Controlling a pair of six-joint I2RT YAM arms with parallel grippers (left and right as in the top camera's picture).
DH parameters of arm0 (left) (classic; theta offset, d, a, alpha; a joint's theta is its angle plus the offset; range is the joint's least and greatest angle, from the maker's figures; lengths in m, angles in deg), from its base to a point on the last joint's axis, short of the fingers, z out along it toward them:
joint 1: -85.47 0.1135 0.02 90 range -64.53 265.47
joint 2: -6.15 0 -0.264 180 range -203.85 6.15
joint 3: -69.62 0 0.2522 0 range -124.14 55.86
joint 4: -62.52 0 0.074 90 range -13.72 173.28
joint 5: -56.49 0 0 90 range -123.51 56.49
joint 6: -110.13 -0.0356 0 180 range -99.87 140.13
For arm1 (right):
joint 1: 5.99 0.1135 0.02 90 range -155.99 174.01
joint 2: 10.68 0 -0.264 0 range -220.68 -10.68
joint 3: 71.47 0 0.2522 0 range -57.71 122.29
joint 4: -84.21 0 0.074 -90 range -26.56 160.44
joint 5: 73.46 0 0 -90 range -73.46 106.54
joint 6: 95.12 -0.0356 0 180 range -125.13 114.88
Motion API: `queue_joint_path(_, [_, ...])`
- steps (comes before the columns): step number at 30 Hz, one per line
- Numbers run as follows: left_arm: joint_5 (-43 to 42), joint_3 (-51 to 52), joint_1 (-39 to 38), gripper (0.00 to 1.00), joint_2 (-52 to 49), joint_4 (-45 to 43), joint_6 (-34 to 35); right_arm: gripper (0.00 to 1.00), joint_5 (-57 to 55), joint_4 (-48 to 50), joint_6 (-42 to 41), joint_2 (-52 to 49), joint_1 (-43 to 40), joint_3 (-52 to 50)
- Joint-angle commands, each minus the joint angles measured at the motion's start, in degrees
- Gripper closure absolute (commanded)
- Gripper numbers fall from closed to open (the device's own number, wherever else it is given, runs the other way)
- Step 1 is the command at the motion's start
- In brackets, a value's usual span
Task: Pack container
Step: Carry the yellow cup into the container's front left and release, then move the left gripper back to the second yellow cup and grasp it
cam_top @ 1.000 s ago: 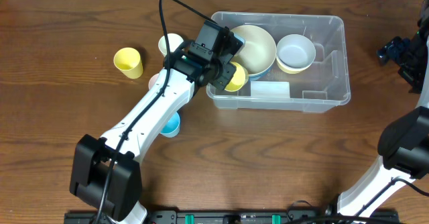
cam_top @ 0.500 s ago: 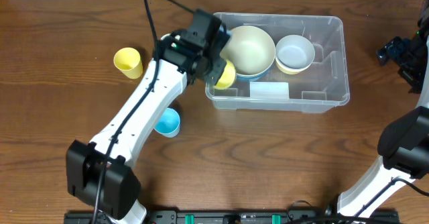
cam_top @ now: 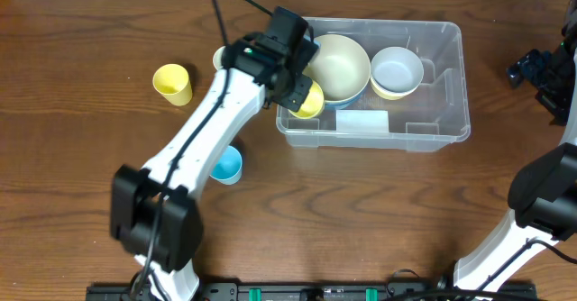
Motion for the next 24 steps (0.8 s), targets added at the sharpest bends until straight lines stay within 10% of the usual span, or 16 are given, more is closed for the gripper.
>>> queue_joint_path(1, [-0.57, -0.52, -0.83, 0.94, -2.1, 0.15, -0.76, 0.01, -0.61, -0.02, -1.01, 0.07, 0.15, -0.15])
queue_joint_path(24, [-0.57, -0.35, -1.2, 0.83, -5.01, 2.93, -0.76, 0.01, -0.61, -0.02, -1.01, 0.07, 0.15, -0.15])
